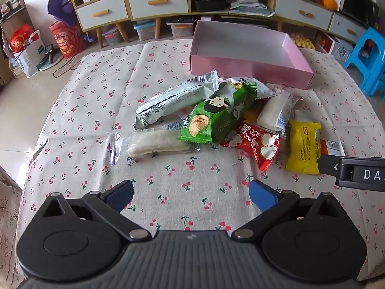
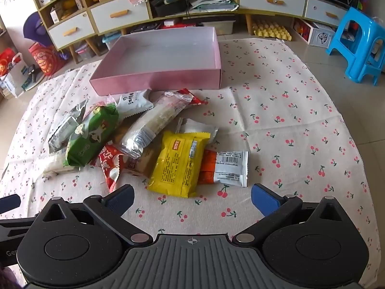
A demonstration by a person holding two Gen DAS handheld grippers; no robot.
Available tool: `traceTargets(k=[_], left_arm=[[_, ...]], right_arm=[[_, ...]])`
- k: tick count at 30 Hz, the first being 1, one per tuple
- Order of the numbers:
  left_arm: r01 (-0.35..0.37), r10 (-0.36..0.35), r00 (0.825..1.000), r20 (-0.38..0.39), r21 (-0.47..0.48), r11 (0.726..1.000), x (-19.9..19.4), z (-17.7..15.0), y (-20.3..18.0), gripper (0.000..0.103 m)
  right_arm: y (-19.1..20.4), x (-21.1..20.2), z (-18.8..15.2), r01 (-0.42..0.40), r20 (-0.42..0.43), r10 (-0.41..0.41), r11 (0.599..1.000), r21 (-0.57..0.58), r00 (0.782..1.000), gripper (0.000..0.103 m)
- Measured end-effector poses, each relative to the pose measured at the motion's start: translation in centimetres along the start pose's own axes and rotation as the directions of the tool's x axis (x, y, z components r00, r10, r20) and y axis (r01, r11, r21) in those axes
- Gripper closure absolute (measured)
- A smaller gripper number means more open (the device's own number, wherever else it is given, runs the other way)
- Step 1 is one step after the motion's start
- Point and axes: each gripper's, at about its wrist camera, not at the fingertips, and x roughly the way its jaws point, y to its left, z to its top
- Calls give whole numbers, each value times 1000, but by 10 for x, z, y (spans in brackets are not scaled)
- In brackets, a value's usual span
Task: Organize snacks
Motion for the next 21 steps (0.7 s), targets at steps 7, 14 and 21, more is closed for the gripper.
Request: traceTargets(k=[7,14,21], left_arm=[[2,-2,1000,1,4,1000,1,0,0,0],[2,-2,1000,1,4,1000,1,0,-1,0],[4,-4,1000,0,6,1000,0,-1,-1,0]], right_arm=[[1,0,-1,1,1,-1,1000,-1,1000,0],[1,1,-1,0,0,0,1000,-1,1000,0],[1,1,-1,1,-3,-1,1000,-3,1000,0]])
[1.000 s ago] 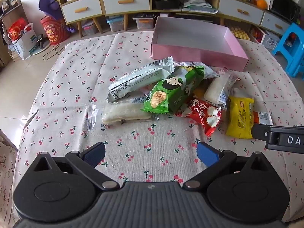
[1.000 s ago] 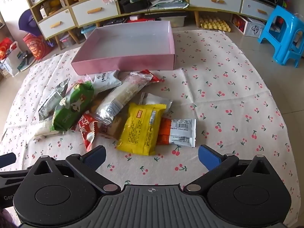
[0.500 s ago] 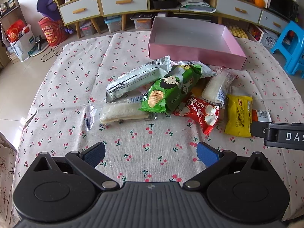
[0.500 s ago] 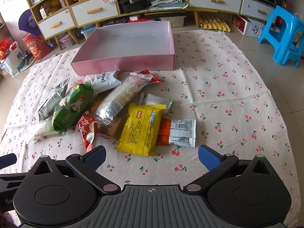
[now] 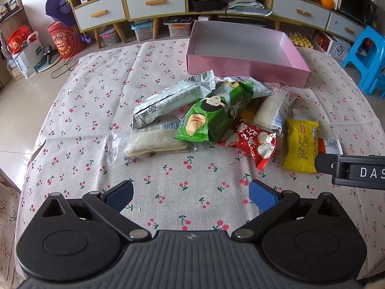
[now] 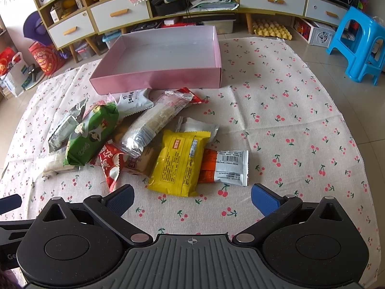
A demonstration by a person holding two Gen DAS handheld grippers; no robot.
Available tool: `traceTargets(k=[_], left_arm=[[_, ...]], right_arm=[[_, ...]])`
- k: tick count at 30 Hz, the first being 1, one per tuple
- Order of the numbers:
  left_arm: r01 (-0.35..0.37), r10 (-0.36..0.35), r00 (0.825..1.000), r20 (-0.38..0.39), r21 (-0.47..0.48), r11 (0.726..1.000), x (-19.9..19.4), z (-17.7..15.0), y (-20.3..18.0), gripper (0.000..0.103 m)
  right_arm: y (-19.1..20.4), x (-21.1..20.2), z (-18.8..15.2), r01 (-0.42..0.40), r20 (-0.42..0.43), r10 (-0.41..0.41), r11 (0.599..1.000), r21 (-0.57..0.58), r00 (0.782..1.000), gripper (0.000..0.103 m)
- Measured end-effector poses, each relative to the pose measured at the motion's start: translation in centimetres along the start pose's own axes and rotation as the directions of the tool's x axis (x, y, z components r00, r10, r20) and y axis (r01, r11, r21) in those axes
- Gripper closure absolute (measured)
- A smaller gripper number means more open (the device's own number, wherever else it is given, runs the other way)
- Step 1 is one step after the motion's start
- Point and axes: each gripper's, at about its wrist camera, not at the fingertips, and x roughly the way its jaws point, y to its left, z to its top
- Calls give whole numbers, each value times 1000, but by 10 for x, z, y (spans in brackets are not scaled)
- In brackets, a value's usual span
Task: Organize snacks
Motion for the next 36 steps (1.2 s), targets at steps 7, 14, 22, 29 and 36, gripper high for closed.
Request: traceTargets(k=[7,14,22,29,36], left_arm=[[2,-2,1000,-1,0,1000,0,0,-1,0],[2,-2,1000,-1,-1,1000,0,-1,-1,0],[2,-2,1000,0,2,1000,0,-1,-2,0],[1,-1,1000,0,2,1000,0,-1,-3,0],[3,-3,1000,-1,4,1000,0,-2,-3,0]], right_arm=[[0,1,-1,-2,-6,2,1000,2,1000,0],[0,1,-1,-2,-6,2,1000,4,1000,0],[0,1,0,-2,-6,2,1000,4,1000,0],[0,1,0,-2,-6,2,1000,4,1000,0],[-1,1,0,-3,-7,3,1000,5,1000,0]])
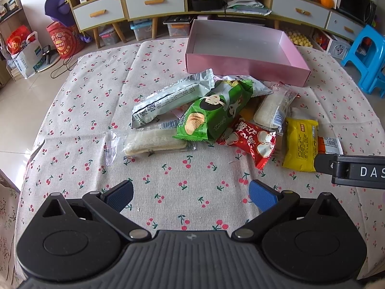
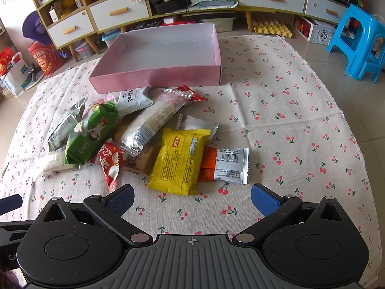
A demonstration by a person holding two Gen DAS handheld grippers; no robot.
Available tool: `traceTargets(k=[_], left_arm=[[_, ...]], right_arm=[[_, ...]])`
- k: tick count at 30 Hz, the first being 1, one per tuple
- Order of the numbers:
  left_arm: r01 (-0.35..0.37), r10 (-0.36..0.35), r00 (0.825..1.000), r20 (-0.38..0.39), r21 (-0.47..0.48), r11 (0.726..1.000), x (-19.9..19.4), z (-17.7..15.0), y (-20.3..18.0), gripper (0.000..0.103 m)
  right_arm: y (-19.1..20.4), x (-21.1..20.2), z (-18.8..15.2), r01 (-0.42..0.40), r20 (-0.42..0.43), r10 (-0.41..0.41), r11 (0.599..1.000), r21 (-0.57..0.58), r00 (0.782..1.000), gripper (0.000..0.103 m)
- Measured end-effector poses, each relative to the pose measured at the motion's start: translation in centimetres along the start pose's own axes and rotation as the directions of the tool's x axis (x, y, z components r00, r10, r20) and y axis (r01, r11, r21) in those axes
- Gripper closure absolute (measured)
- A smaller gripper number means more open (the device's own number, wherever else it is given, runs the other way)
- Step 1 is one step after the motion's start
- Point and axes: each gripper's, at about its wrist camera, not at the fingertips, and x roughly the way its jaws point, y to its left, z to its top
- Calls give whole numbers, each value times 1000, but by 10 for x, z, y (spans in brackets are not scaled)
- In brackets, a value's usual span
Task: Organize snacks
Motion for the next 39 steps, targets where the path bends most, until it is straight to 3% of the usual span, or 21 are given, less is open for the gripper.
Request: traceTargets(k=[17,25,32,36,39], left_arm=[[16,-16,1000,-12,3,1000,3,3,4,0],[23,-27,998,49,78,997,-1,16,11,0],[120,-126,991,44,116,986,9,45,32,1],[79,-90,993,82,128,989,26,53,43,1],[100,-116,990,84,175,979,39,59,50,4]], right_arm=[[-4,1,1,0,-13,0,1000,17,1000,0],[-4,-5,22,-25,9,25,1000,4,1000,0],[-6,5,58,-130,-66,133,991,42,989,0],[-4,20,70,-163,-60,167,984,69,984,0],[-11,37,68,-219,-80,232,966,139,969,1]])
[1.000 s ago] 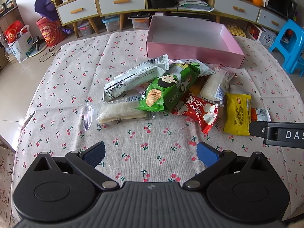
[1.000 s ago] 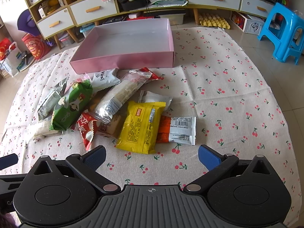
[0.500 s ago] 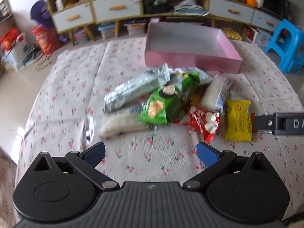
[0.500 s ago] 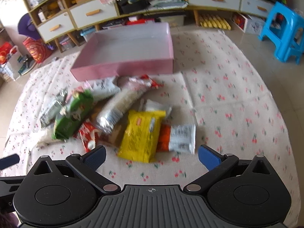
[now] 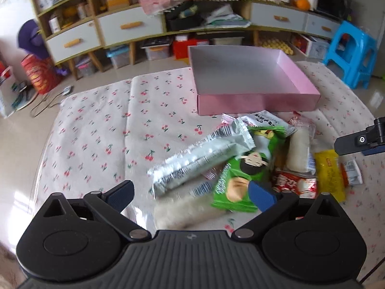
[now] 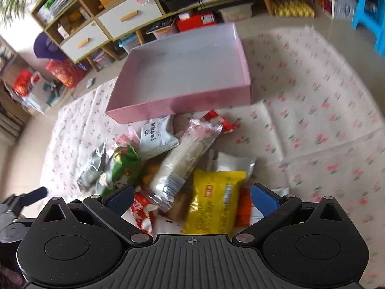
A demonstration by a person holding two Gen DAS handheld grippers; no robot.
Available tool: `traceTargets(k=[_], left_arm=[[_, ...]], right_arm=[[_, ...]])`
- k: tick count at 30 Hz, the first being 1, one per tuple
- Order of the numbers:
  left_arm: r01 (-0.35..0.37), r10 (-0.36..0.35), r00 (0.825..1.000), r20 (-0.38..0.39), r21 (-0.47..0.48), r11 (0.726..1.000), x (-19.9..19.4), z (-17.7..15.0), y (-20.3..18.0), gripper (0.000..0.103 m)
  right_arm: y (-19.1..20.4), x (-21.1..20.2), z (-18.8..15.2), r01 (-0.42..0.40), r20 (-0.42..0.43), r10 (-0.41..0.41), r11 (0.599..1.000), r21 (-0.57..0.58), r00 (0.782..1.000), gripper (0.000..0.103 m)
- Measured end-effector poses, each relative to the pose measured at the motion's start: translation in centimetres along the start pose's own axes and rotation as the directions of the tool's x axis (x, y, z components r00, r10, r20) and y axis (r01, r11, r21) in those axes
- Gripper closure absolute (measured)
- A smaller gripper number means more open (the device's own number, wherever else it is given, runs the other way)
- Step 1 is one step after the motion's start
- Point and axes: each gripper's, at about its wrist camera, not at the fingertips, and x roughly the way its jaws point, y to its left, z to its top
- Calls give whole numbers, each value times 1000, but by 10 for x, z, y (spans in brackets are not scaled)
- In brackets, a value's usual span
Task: Organize snacks
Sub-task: 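Grasp the silver snack bar with the left gripper while the right gripper grasps the clear-wrapped white bar, then lift and carry both held bars over the pink box with both grippers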
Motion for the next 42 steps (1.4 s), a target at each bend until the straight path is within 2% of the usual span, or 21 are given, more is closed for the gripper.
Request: traceTargets(k=[3,8,9,11,14,20,23,24,26,29,35,42], left_arm=[[25,-25,1000,18,12,1000,11,8,14,9],[94,-97,995,34,63,994,26,14,27,20],[106,-109,993,37,87,991,28,14,28,23],[129,-135,990,42,135,982,31,13,29,27],[152,-160,987,32,181,972,37,11,28,27],[122,-124,992,-6,223,967,51,8,24,28],[126,-128,992,-5,212,969,53,8,24,33],[124,-126,992,-4,203,971,54,8,24,38],[109,-110,994,-5,189,976,55,9,24,42],[92,-94,996,1,165,982,54,8,25,44],[33,-34,999,4,148,988,51,7,20,51],[34,-35,999,-32,-36,999,46,14,38,58]], right_arm=[[-13,17,5,-71,-62,77,993,97,995,3],[-25,28,16,-169,-58,186,962,214,981,13],[-26,30,17,-172,-56,189,959,224,980,15],[-27,34,18,-171,-58,189,957,237,980,26],[-26,41,20,-182,-66,204,951,249,977,35],[-15,49,19,-162,-81,182,964,209,980,46],[-12,53,17,-142,-80,159,971,193,984,54],[-12,53,17,-134,-79,151,973,189,985,57],[-13,55,16,-120,-74,135,977,178,988,68],[-18,57,15,-149,-74,167,967,209,983,75],[-22,51,15,-150,-62,167,963,226,984,78],[-34,39,17,-179,-38,197,942,285,980,81]])
